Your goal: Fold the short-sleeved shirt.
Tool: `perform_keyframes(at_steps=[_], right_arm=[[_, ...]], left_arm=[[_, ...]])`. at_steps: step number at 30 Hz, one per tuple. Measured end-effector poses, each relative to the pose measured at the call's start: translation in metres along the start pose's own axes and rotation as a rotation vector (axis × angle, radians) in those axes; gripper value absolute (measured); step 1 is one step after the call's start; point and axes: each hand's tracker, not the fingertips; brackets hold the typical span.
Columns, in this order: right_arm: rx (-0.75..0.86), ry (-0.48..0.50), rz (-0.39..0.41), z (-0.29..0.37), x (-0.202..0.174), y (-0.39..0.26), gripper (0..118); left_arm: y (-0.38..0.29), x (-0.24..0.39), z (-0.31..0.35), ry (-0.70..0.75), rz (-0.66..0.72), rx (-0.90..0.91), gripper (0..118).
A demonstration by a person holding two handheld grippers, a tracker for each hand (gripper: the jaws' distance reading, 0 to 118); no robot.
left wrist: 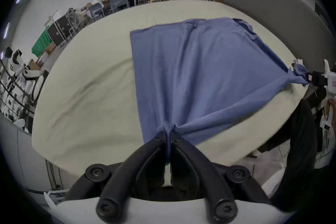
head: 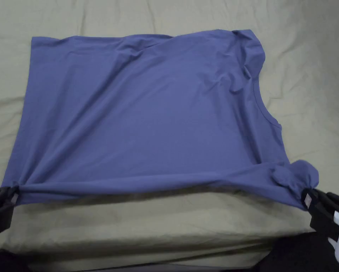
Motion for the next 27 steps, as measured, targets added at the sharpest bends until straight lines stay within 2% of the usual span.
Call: perform_keyframes(at_steps=[5,6,7,8,9,10,12,15,16,17,18,19,20,21,22,23,26,27], right_arm=[[-0.065,-0.005,0.029,-0.014,-0.01,0.003,4],[-0.072,-0.008,0.044,-0.016,-0.014,0.008,5],[-0.096,-0.009,0.062,-0.016,-0.017,0.014,15],[-0.11,-0.007,0.052,-0.011,-0.02,0.021,65],[-0.143,0.001,0.043,-0.007,-0.021,0.025,104],[-0.151,0.042,0.038,0.0,-0.023,0.027,118],[-0.093,0.022,0.013,0.024,-0.031,0.032,118],[-0.039,0.042,-0.021,0.046,-0.047,0.042,118],[-0.029,0.055,-0.022,0.047,-0.052,0.045,116],[-0.019,0.075,-0.023,0.048,-0.057,0.048,90],[-0.009,0.097,0.006,0.048,-0.063,0.05,33],[-0.017,0.076,0.035,0.043,-0.07,0.05,2],[-0.011,0.032,0.069,0.037,-0.077,0.049,2],[0.014,0.031,0.073,0.038,-0.081,0.044,2],[-0.029,0.082,0.111,0.035,-0.082,0.045,2],[-0.055,0.099,0.115,0.031,-0.088,0.047,2],[-0.033,0.127,0.097,0.033,-0.092,0.045,2],[-0.033,0.135,0.095,0.03,-0.094,0.046,2]], left_arm=[[-0.003,0.004,-0.017,-0.005,0.0,-0.062,1],[-0.001,0.001,-0.019,-0.022,0.036,-0.075,9],[0.0,-0.002,-0.019,-0.034,0.081,-0.095,40],[0.001,-0.004,-0.016,-0.053,0.119,-0.124,91],[0.0,-0.006,-0.01,-0.065,0.121,-0.123,97],[-0.002,-0.007,0.003,-0.06,0.118,-0.104,97],[-0.005,-0.013,0.031,0.015,0.127,-0.093,97],[0.002,-0.012,0.082,0.079,0.152,0.019,97],[0.009,0.0,0.103,0.075,0.165,0.063,96],[0.012,0.005,0.116,0.055,0.177,0.111,77],[0.014,0.009,0.123,0.041,0.156,0.154,39],[0.017,0.012,0.125,0.059,0.145,0.173,0],[0.017,0.018,0.123,0.08,0.13,0.168,0],[0.013,0.024,0.126,0.13,0.126,0.213,0],[0.015,0.025,0.125,0.123,0.119,0.209,0],[0.016,0.026,0.119,0.059,0.109,0.134,0],[0.013,0.031,0.09,0.035,0.131,0.056,0],[0.011,0.03,0.079,0.005,0.148,0.028,5]])
